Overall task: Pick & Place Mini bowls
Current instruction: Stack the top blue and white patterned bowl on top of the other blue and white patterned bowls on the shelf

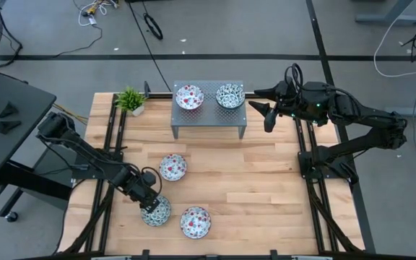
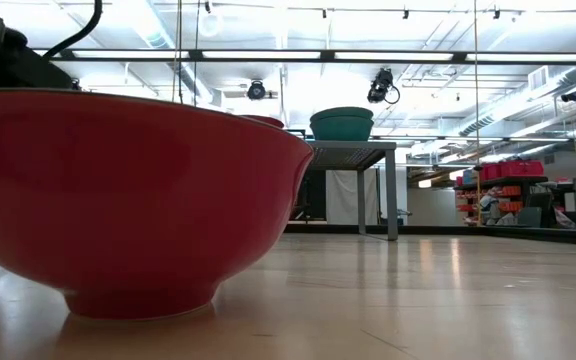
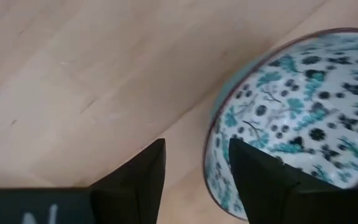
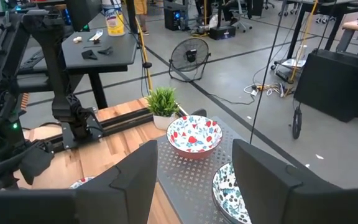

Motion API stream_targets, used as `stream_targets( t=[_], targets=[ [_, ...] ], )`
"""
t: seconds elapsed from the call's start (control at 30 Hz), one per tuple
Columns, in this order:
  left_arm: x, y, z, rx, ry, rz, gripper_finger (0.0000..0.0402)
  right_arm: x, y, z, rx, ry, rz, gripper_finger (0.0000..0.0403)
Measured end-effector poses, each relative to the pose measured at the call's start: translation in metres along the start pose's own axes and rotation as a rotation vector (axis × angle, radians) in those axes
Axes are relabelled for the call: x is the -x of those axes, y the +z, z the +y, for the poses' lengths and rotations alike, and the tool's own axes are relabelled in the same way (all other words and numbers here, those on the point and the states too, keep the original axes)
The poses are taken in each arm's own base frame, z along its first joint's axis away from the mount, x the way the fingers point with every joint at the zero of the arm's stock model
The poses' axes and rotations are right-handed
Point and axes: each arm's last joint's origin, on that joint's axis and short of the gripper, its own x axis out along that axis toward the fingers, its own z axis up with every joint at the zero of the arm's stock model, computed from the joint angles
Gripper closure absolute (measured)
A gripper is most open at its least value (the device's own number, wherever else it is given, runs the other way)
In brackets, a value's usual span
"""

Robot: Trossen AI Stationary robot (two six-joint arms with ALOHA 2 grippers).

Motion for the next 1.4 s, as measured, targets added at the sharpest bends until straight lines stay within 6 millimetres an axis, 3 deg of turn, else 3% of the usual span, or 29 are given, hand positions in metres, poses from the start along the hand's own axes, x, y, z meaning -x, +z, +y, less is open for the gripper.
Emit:
stream_targets(
  t=[0.37,0.97,1.4],
  targets=[
    [-0.018,0.009,-0.008,0.03,0.006,0.005,0.022,0.0,0.0,0.0,0.0,0.0,0.0,0.0193],
    [-0.016,0.012,-0.004,0.021,0.027,0.068,0.022,0.0,0.001,0.0,-0.002,0.001,-0.007,0.0193],
    [0.0,0.011,0.001,0.002,0.03,0.039,0.0221,0.0,0.001,0.0,-0.014,0.001,-0.008,0.0193]
  ],
)
